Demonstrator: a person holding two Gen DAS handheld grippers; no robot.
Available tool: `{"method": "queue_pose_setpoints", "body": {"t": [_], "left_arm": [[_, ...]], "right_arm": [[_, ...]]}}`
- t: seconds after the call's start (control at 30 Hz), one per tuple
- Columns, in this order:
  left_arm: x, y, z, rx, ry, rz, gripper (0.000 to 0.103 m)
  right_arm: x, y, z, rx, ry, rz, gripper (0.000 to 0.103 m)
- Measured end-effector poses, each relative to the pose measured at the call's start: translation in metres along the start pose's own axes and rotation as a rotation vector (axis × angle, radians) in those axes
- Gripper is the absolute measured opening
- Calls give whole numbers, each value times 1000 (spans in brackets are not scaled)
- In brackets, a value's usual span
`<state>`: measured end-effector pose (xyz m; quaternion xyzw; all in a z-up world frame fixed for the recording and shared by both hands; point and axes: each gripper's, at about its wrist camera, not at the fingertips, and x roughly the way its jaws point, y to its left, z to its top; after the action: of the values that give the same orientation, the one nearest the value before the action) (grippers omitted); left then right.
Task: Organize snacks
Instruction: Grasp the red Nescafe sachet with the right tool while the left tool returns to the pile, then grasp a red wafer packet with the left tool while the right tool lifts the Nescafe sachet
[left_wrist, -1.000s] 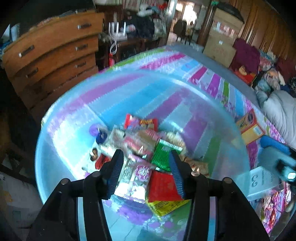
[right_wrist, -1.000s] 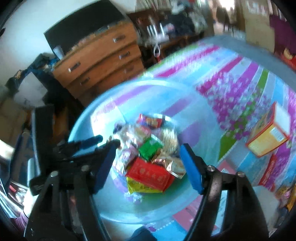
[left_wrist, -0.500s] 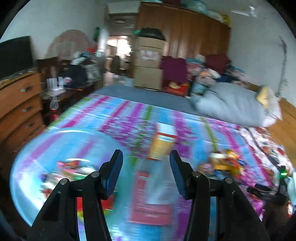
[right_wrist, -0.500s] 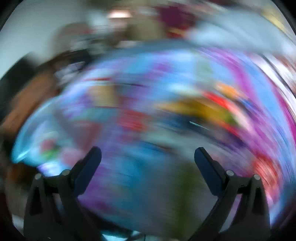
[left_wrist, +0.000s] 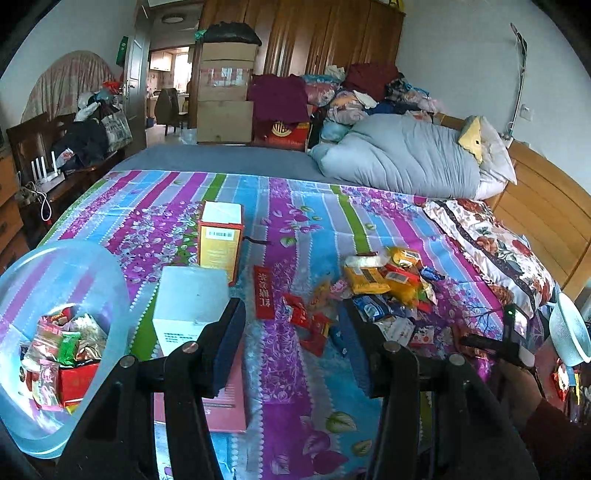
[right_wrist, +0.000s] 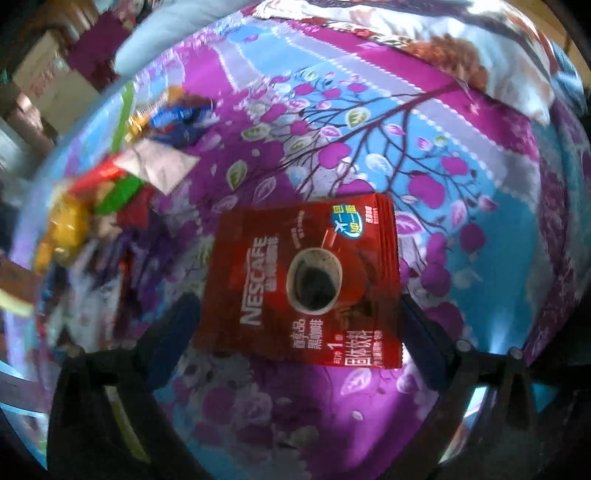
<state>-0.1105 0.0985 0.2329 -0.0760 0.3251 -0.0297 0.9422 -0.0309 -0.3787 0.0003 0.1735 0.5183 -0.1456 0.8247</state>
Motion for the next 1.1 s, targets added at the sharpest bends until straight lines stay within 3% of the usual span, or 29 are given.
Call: {"method": "queue_pose_setpoints", "body": {"t": [0.13, 0.23, 0.3, 0.4, 0.43, 0.6, 0.67, 0.8, 0.87, 1.03, 1.1], "left_arm": [[4, -9, -6, 14, 18, -1, 54], [8, -18, -11, 42, 34, -3, 54], [11, -25, -18, 58, 45, -8, 54], [21, -35, -26, 76, 70, -27, 54], [26, -38, -28, 81, 78, -35, 54], [67, -47, -49, 49, 155, -81, 54], [82, -48, -57, 23, 193, -86, 54], [100, -56, -68, 42, 229, -75, 54], [106, -58, -70, 43, 243, -75, 54], [115, -65, -70, 61, 230, -68, 54], [124, -62, -73, 61, 236, -61, 54]], "right_arm": [[17, 14, 7, -76, -16, -80, 103], [15, 11, 2, -122, -58, -61, 101], [10, 6, -4, -148, -90, -43, 95], [-13, -18, -9, -119, -142, 24, 44], [-18, -19, -13, -124, -135, 43, 37], [-17, -32, -11, -132, -113, 174, 33], [-27, -38, -17, -131, -127, 233, 24], [-49, -24, -26, -161, -139, 339, 20], [-54, -19, -29, -150, -117, 433, 15], [-73, 3, -38, -204, -114, 533, 15], [-64, 9, -38, -211, -62, 576, 18]]}}
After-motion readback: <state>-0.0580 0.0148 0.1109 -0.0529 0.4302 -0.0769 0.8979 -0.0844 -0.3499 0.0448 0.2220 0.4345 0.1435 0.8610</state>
